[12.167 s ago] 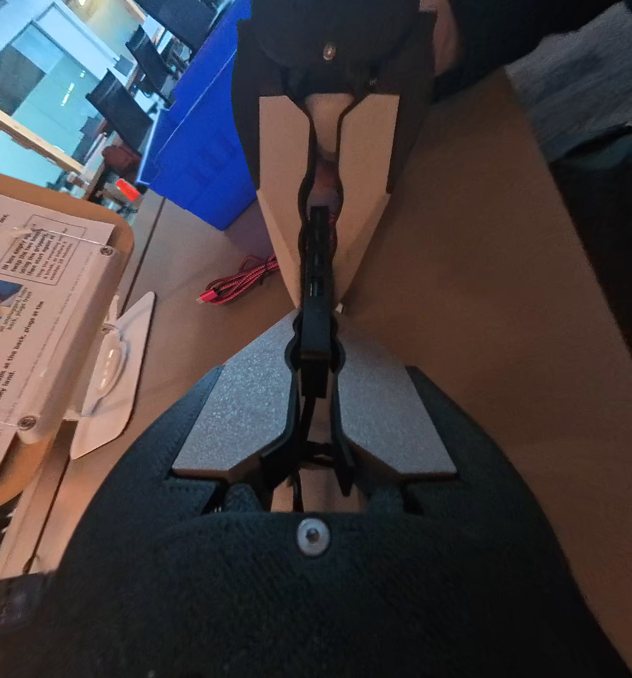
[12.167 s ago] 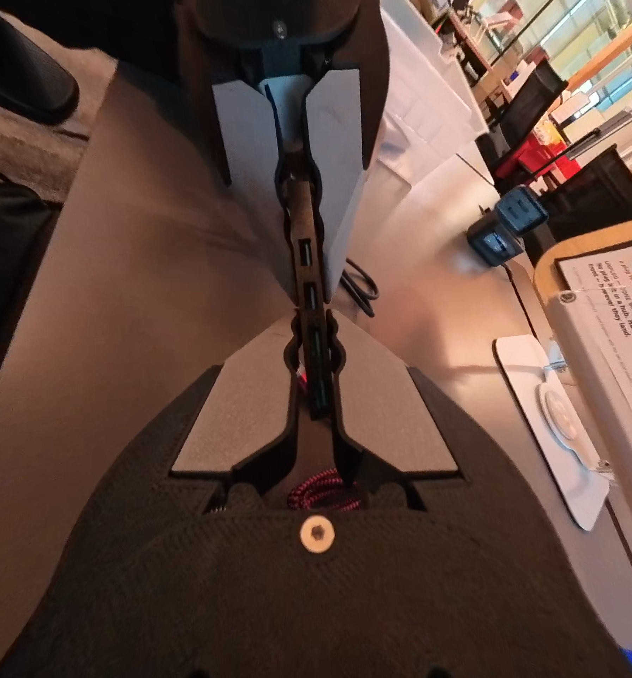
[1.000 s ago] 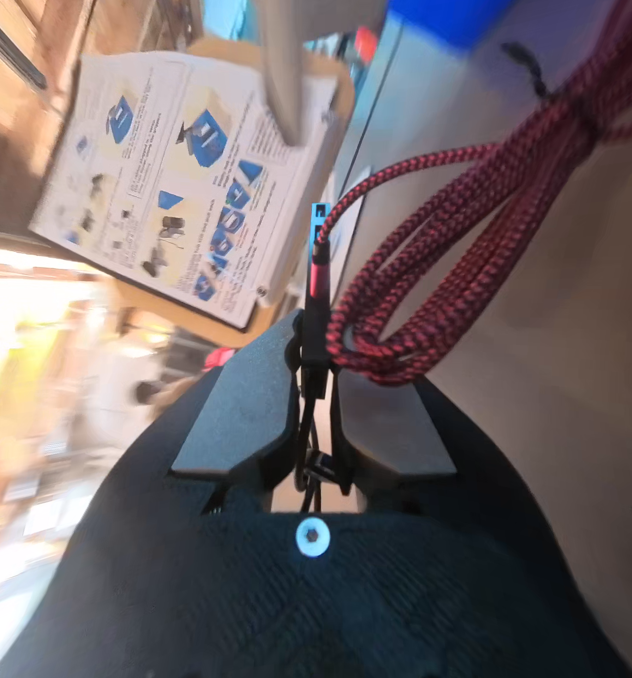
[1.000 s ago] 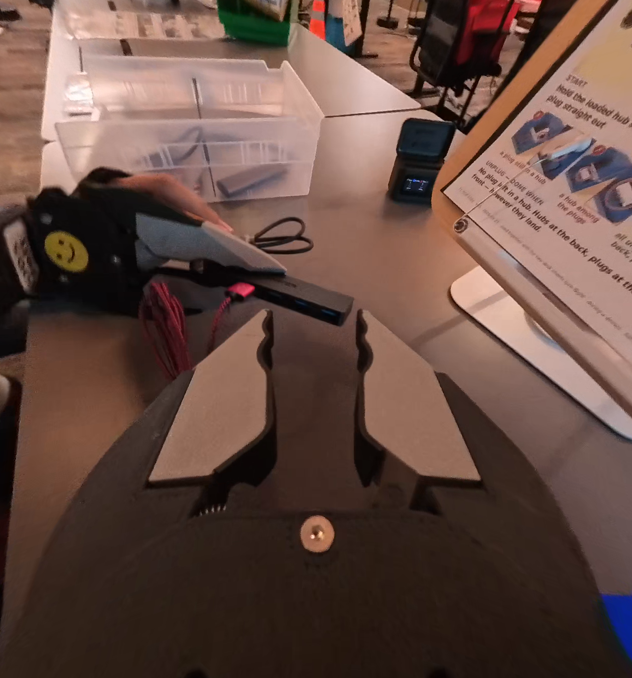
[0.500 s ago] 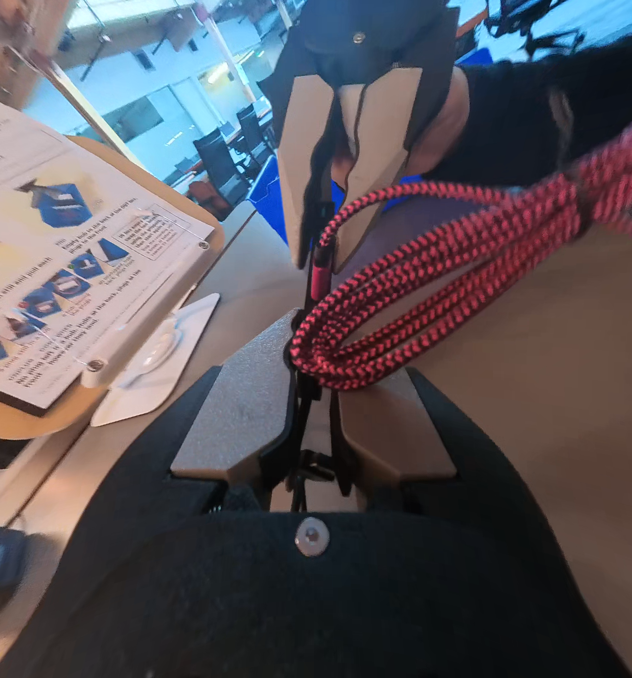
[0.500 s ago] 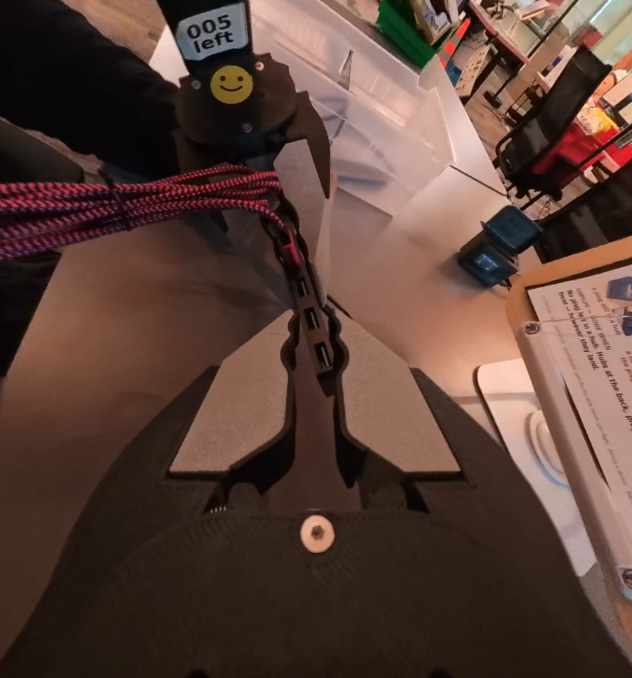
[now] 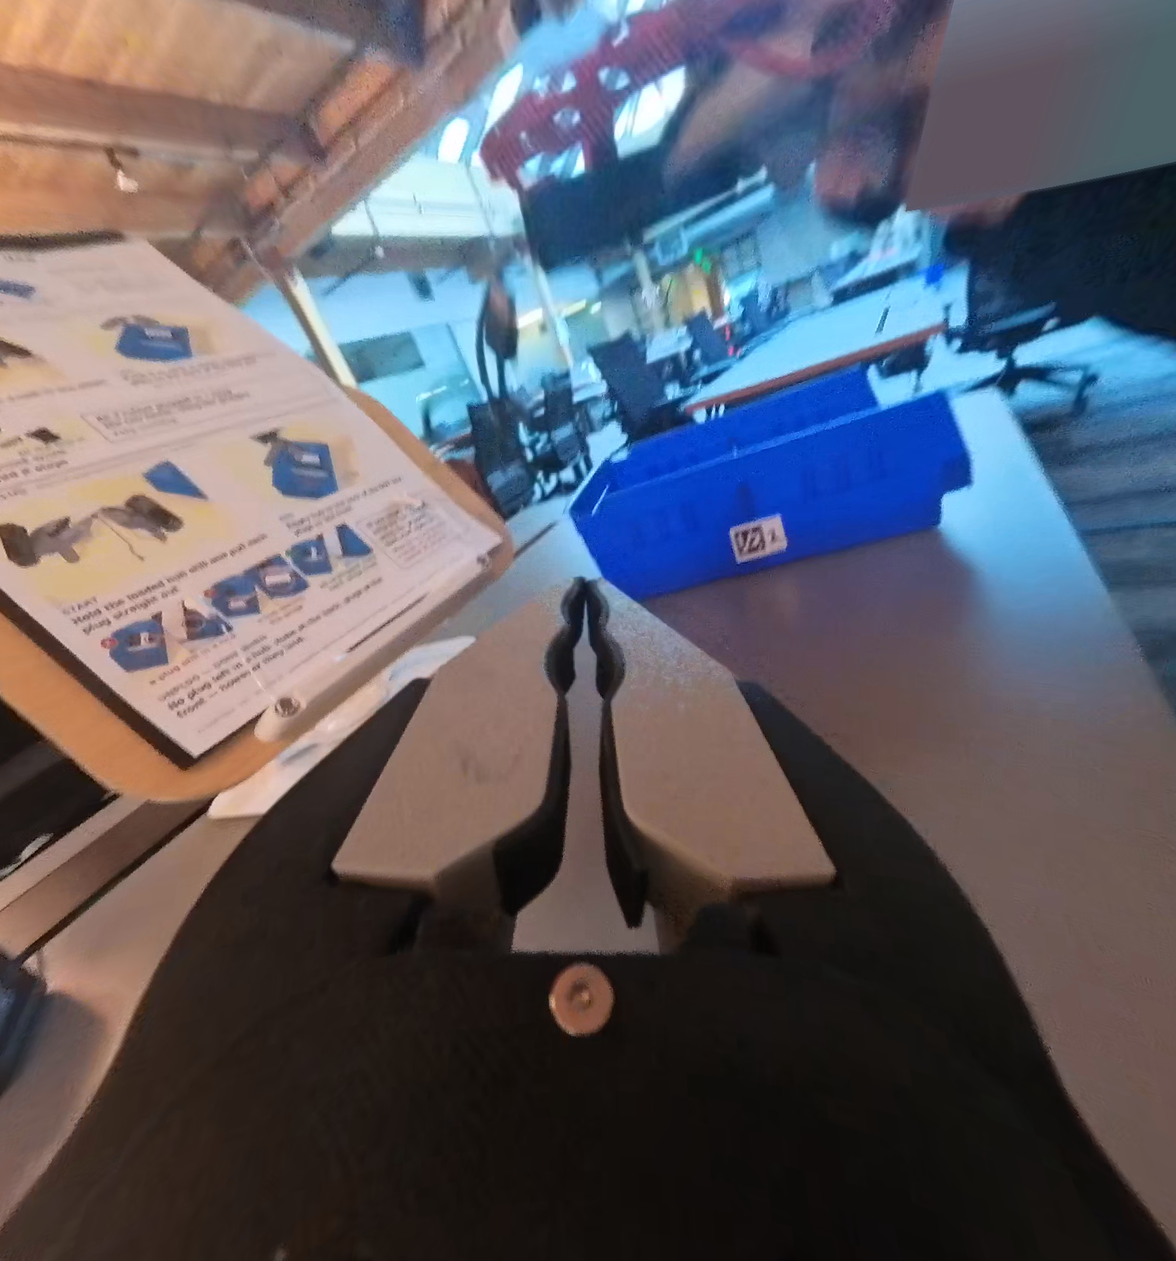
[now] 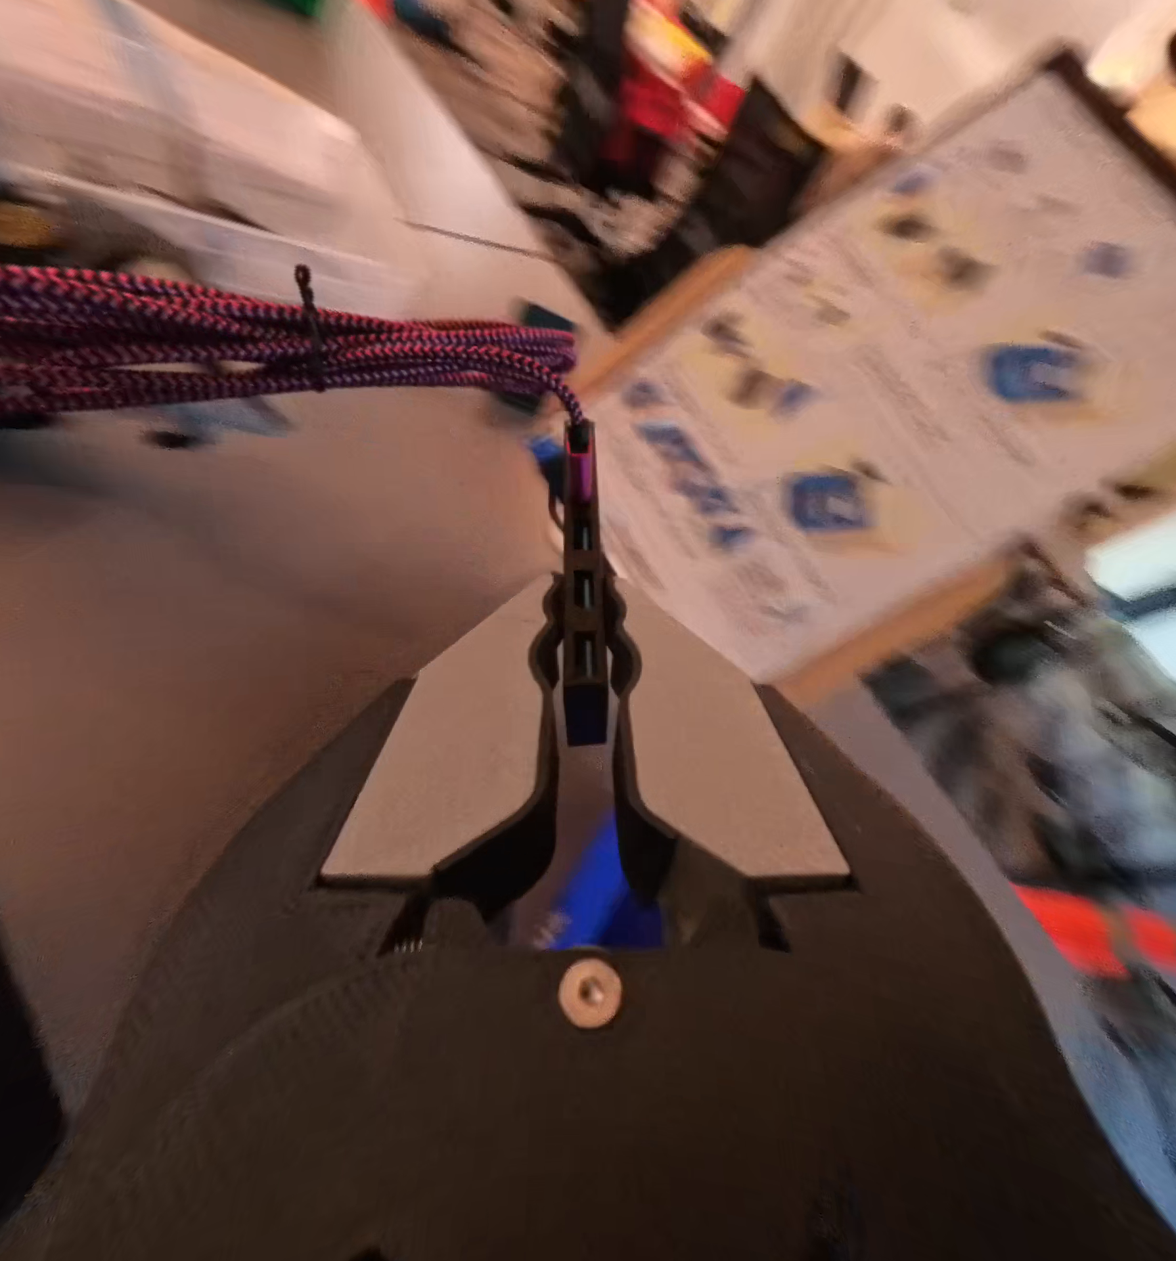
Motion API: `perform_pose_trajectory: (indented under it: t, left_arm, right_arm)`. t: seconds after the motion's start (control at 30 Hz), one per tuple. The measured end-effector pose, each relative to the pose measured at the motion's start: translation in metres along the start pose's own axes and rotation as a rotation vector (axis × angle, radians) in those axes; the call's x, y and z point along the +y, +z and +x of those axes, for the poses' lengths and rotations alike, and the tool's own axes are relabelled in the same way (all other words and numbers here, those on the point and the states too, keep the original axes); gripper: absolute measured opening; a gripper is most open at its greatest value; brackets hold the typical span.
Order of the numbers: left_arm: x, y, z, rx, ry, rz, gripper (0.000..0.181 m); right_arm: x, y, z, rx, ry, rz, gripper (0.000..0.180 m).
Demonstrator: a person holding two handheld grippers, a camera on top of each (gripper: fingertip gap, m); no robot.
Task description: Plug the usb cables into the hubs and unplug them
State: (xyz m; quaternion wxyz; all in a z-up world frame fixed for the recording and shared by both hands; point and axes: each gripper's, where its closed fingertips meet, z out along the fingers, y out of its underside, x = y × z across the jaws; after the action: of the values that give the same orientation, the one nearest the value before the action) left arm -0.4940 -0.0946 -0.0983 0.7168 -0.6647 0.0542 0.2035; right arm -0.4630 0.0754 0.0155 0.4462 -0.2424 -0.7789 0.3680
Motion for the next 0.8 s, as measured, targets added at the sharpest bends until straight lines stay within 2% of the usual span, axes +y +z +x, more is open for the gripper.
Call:
perform_pose_trajectory:
  t: [0.07,0.2,0.37,0.43,0.5,0.57,0.63,0.73,0.8]
  left_arm:
    - [0.013,0.004,0.0,-0.008,0.036,-0.065,0.0]
    - [0.033,0.011,0.011,0.024,0.085,-0.154,0.0]
    - [0.052,0.014,0.012,0.018,0.125,-0.241,0.0]
    - [0.052,0.014,0.01,0.012,0.113,-0.246,0.0]
    - [0.051,0.013,0.006,0.003,0.102,-0.247,0.0]
    - [0.05,0.013,0.003,-0.004,0.1,-0.251,0.0]
    - [0.052,0.014,0.0,-0.012,0.102,-0.256,0.0]
    - [0.058,0.02,0.0,-0.016,0.108,-0.27,0.0]
    - [0.063,0.02,0.003,-0.011,0.122,-0.284,0.0]
  right_arm:
    - [0.004,-0.025,0.05,0.192,-0.003,-0.119,0.008]
    - [0.007,-0.052,0.103,0.269,0.144,-0.235,0.008]
    - [0.047,-0.048,0.131,0.148,0.495,-0.24,0.008]
    - [0.08,-0.041,0.135,0.097,0.625,-0.272,0.008]
    - [0.125,-0.036,0.138,0.082,0.692,-0.375,0.008]
    - [0.178,-0.034,0.137,0.093,0.647,-0.565,0.008]
    - [0.23,-0.036,0.139,0.144,0.495,-0.816,0.008]
    - [0.259,-0.021,0.136,0.118,0.139,-1.067,0.008]
    - [0.264,-0.002,0.114,-0.023,-0.002,-1.177,0.009]
